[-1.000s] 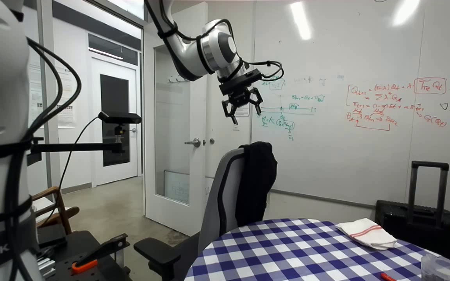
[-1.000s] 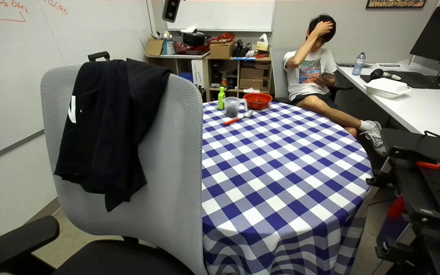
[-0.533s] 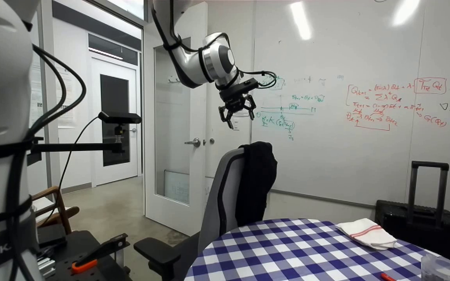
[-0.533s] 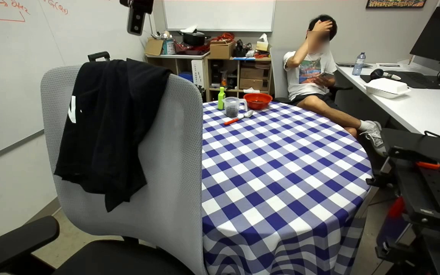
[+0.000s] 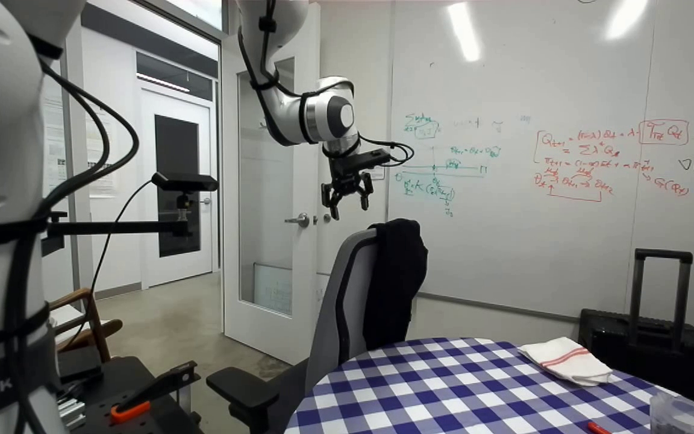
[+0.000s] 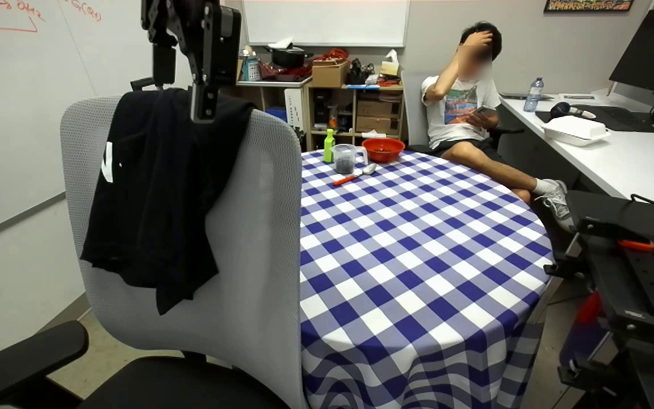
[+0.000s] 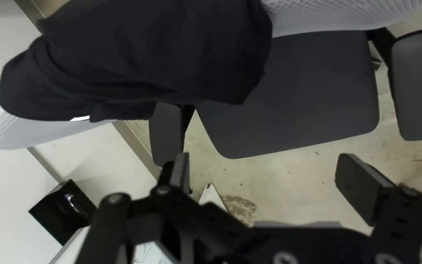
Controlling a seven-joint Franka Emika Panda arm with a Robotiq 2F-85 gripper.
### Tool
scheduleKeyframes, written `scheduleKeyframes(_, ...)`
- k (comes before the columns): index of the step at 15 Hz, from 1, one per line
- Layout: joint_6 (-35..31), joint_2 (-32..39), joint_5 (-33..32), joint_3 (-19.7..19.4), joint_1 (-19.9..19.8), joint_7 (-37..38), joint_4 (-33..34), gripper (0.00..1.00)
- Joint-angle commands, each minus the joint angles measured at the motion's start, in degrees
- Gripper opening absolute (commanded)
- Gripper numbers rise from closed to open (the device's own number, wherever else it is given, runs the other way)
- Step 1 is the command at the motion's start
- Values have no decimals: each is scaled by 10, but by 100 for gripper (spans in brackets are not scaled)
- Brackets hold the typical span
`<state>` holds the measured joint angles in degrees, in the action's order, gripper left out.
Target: Pick the cloth on the back rest of the chair and put it on the table
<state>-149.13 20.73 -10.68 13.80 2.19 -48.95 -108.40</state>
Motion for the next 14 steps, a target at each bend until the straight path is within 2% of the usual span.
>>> scheduleKeyframes(1, 52, 19, 5, -9, -6, -57, 37, 100)
scheduleKeyframes(6, 101, 35, 2, -31, -7, -87, 61, 100)
scheduleKeyframes(12, 134, 68, 10, -33, -7, -103, 100, 100)
scheduleKeyframes(13, 129, 73, 12, -33, -8, -102, 103, 83)
scheduleKeyframes(14, 124, 77, 10, -34, -7, -101, 106, 72)
